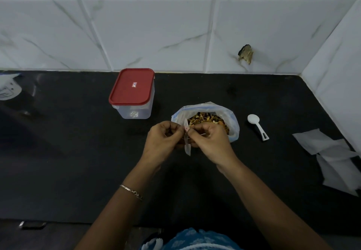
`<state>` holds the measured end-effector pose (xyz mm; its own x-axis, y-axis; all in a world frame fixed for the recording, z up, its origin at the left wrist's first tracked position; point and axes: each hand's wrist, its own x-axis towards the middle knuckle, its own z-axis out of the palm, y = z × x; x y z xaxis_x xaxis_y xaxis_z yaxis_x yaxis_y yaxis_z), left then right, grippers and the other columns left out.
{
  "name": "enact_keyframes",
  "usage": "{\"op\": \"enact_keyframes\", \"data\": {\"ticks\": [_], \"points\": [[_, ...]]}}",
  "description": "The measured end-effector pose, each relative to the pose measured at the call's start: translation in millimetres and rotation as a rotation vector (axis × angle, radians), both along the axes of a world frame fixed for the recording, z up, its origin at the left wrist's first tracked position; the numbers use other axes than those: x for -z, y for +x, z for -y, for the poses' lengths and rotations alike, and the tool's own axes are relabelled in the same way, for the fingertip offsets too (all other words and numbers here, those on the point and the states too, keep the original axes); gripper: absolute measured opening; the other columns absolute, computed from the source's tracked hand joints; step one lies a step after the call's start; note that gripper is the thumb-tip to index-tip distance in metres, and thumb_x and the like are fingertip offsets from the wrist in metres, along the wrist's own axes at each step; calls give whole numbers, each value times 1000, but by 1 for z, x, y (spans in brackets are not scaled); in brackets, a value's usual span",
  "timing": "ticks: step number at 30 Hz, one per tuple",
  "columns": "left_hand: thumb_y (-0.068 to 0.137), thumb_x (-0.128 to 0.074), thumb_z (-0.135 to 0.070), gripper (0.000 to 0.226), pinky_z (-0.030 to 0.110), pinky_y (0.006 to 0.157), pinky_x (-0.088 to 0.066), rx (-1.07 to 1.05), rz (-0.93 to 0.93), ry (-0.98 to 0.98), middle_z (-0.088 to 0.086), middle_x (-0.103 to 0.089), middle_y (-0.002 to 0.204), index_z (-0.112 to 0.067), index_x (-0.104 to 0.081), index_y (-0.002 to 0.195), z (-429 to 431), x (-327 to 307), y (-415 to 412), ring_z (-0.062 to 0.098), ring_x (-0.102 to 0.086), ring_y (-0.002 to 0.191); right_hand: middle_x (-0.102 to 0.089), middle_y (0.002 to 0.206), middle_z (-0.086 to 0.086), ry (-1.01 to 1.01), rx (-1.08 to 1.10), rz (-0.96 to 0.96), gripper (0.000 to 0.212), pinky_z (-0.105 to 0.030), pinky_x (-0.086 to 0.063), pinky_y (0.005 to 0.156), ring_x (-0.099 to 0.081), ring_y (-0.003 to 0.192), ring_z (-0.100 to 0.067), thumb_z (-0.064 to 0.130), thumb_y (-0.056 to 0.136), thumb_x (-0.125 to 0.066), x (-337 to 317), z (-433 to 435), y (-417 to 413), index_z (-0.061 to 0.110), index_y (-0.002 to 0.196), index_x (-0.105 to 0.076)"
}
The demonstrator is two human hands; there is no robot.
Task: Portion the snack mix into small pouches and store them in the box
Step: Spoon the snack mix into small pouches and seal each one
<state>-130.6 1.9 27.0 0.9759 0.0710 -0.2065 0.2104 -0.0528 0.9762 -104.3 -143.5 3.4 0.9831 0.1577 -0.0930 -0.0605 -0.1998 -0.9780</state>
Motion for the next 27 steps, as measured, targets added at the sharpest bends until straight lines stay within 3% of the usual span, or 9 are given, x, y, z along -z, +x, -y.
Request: {"op": "enact_keyframes", "data": {"ticks": [5,9,17,23,27], "points": [[91,-61,-14,9,23,67,-58,37,-12,87,6,-72,91,-11,-66,99,2,3,3,16,-72,78,-74,86,0,-47,61,15,5,-40,-60,79,-72,83,-12,15,86,-69,-1,3,0,17,88,-73],[92,-60,-13,8,20,64,-57,41,7,142,7,-72,87,-10,-66,95,4,3,5,15,-71,77,-73,85,2,-91,77,50,5,-37,-60,79,-71,81,-9,18,86,-69,-3,5,-2,18,89,-72],[87,-64,-19,2,27,67,-59,-63,83,422,0,-68,80,-18,-62,87,1,2,11,11,-69,70,-72,75,3,-200,114,76,4,-38,-60,76,-69,75,-9,15,81,-72,-16,16,3,18,79,-70],[87,-64,-24,5,23,61,-49,-4,162,642,-2,-64,76,-21,-60,85,-4,-4,10,12,-63,69,-68,77,5,-377,-5,184,10,-35,-59,72,-67,73,-8,13,83,-69,-27,20,1,19,90,-66],[92,-58,-26,7,26,62,-51,27,175,711,-1,-63,80,-20,-57,93,-5,-4,9,13,-63,70,-62,86,7,-433,-245,357,20,-29,-56,69,-63,77,-9,4,88,-60,-33,22,0,22,97,-60]]}}
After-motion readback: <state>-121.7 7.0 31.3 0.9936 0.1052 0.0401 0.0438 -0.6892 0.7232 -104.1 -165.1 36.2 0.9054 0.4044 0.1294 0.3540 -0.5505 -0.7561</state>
